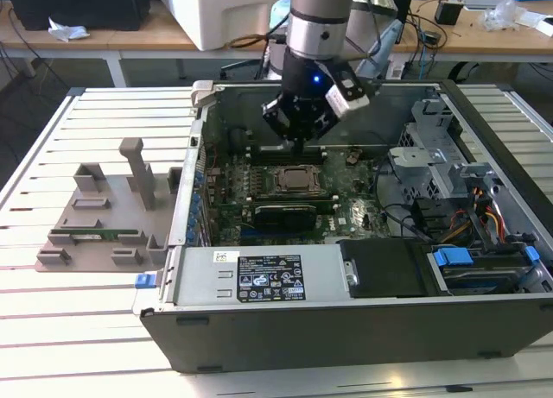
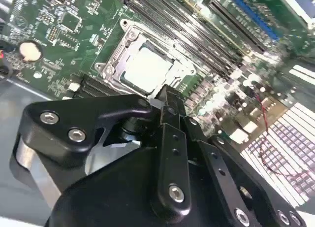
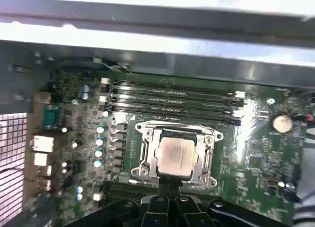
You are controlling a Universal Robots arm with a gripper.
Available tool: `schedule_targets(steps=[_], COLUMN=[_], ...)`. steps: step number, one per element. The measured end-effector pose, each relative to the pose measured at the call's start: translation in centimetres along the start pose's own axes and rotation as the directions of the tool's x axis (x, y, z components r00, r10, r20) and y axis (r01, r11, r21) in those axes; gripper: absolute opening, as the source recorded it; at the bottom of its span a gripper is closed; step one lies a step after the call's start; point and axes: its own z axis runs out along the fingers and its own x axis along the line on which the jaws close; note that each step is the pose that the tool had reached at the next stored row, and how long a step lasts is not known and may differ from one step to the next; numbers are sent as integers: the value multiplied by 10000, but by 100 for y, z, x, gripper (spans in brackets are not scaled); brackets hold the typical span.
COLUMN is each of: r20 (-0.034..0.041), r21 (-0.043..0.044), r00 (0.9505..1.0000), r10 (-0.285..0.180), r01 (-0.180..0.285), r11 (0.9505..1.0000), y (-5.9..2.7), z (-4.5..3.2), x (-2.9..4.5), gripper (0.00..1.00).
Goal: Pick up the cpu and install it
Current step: 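Install the second cpu locking lever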
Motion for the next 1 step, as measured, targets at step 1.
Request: schedule_targets(steps=[1], r20=[-1], r21=[4], r00=[10000], r10=[1], r01=[-1], r11=[10000], y=[-6], z=[-111], x=[9], gripper=[11])
